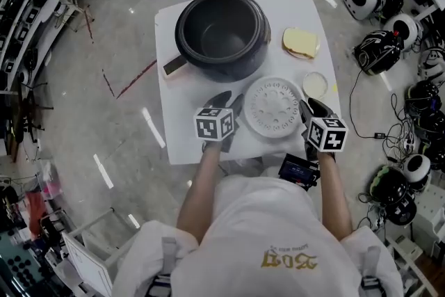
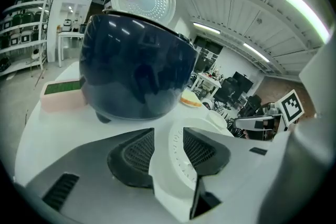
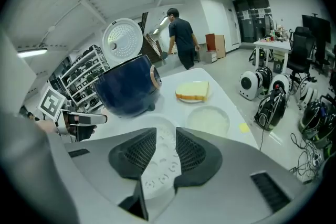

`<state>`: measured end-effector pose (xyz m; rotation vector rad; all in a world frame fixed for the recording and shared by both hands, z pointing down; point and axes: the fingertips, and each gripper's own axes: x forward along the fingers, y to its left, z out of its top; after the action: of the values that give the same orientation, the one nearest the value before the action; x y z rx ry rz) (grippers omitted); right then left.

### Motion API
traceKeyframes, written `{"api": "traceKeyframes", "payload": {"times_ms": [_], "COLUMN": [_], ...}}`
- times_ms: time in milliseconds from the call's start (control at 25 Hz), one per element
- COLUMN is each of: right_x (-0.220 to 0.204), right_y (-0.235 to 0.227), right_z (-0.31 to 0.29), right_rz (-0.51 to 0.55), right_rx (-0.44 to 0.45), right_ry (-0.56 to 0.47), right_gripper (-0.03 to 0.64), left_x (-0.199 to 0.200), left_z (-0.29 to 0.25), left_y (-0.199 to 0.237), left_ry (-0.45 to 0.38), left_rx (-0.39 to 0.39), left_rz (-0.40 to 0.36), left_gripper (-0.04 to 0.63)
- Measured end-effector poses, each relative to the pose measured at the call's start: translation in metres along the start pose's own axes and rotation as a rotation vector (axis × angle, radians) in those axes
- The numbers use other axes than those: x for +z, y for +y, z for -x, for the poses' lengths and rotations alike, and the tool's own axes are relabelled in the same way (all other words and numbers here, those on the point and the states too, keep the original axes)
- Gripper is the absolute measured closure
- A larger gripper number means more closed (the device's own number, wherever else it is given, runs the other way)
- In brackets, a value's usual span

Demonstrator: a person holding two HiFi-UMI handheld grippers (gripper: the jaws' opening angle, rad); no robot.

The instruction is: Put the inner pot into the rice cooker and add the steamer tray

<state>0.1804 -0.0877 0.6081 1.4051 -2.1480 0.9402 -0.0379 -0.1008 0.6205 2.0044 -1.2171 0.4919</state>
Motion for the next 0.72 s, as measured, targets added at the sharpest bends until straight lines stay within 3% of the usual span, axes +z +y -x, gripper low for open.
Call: {"api": "traceKeyframes", "payload": {"times_ms": [480,720], "right_x": [-0.052,-0.060], "right_y": [-0.023,-0.021], "right_z": [-0.016,-0.025], "right_rz": [-0.112,-0.099], "right_rx": [0.010,0.028], "right_ry": [0.123,0.154], "right_gripper": [0.471,0.469], "left_x": [-0.037,-0.046], "left_z": [-0.032,-0.042], "left_y": [-0.009,-0.008], "left_ry": [0.113,0.139], "left_rx": [-0.037,-0.035], "left_rz": [0.022,0.027], "left_gripper": [0.411,0.419]}}
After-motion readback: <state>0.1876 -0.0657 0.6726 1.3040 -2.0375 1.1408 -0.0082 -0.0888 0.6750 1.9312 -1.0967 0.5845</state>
